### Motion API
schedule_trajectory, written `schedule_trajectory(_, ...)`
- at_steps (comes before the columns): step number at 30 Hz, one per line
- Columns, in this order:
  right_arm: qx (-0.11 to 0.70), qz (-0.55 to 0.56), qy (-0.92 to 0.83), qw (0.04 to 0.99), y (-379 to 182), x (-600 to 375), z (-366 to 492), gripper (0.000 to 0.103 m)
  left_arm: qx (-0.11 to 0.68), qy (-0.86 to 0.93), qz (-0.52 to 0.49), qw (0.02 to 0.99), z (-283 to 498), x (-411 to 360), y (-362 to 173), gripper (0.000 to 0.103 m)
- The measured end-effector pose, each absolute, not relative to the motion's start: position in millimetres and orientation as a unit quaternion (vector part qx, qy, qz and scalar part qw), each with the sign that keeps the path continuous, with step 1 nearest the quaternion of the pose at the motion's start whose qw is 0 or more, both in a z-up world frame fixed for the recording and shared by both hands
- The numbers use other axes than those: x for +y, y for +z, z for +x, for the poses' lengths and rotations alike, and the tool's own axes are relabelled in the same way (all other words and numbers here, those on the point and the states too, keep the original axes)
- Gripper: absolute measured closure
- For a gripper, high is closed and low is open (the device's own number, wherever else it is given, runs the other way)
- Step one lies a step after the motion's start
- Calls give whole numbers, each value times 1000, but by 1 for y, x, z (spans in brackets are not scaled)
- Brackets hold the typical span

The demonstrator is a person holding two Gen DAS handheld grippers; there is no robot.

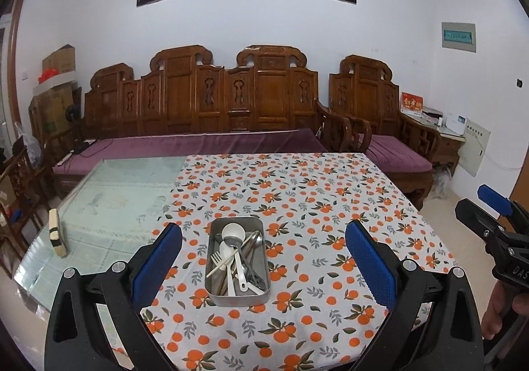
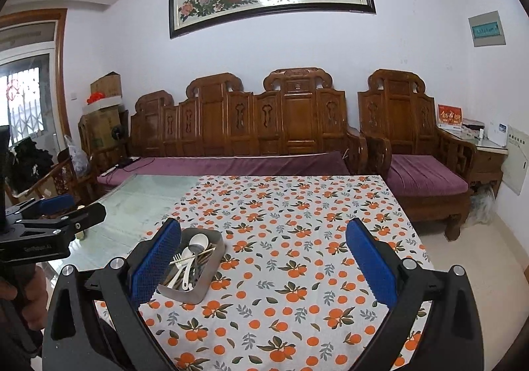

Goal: Organize utensils

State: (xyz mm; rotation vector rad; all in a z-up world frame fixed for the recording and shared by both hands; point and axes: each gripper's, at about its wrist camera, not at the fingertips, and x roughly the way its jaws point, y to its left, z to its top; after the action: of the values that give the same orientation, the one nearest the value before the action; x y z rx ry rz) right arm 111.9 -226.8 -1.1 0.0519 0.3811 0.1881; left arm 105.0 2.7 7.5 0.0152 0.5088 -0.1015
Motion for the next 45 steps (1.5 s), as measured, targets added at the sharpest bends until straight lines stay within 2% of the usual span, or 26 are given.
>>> schedule_trajectory(45, 185, 28, 89, 978, 0, -220, 106, 3, 239, -49, 16, 970, 95, -1, 13, 8)
